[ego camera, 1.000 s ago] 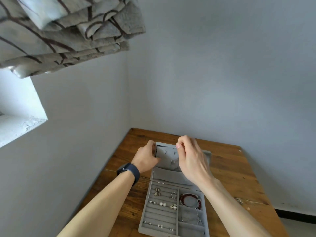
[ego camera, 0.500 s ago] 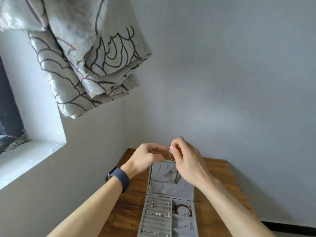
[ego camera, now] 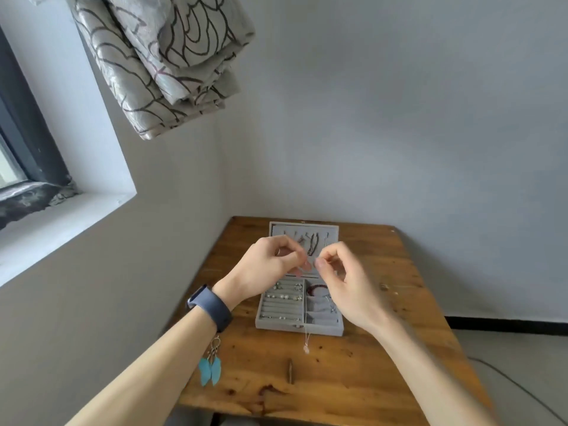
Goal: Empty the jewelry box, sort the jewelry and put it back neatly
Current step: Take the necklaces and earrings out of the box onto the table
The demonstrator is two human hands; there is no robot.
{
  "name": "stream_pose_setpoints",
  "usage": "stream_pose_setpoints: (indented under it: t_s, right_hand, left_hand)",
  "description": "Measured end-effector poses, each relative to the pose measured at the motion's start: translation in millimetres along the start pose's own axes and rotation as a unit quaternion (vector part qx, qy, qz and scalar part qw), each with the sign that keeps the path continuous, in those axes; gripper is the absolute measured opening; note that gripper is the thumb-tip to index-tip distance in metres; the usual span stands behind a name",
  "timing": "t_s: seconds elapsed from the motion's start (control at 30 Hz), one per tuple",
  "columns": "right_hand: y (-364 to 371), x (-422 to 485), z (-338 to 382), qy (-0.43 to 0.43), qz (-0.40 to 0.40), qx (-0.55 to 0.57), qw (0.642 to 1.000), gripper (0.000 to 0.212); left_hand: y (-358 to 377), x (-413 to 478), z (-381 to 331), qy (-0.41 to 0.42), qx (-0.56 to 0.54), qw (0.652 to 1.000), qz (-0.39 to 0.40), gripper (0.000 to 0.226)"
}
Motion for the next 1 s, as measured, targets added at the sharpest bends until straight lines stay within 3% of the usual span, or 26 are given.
stream_pose_setpoints:
  t_s: [0.03,0.17,0.27,0.47,0.73,1.0]
  right_hand:
    - [3,-13,-7,0.029,0.006,0.029,0.999,0.003]
    - [24,-64,-31,0.124,0.064,0.115,0.984,0.035]
    - [44,-97,-45,0.181,0.110,0.141,0.967,0.039]
    - [54,-146,-63,0.215,0.138,0.098,0.962,0.020]
    - [39,-217,-91,0.311,0.112,0.119,0.936,0.023]
    - [9,-252,-104,0.362,0.073,0.119,0.922,0.019]
  left_hand:
    - [4,-8,3,-0.010,-0.016,1.000,0.004,0.011]
    - [18,-34,12,-0.050,-0.066,0.996,0.020,0.012]
    - [29,-44,18,-0.074,-0.102,0.991,0.034,0.013]
    - [31,-47,28,-0.139,-0.193,0.971,0.039,0.014]
    - [32,-44,72,-0.208,-0.216,0.954,0.010,0.010]
    - [54,-45,115,-0.326,-0.248,0.912,-0.002,0.011]
Point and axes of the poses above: each hand's wrist, its own x-axis towards the middle knuckle, its own y-axis out of the palm, z = x × y, the point moved 7 cm from there along x, towards the middle knuckle, and after that the axes turned 12 degrees about -z, right-handed, at the moved point
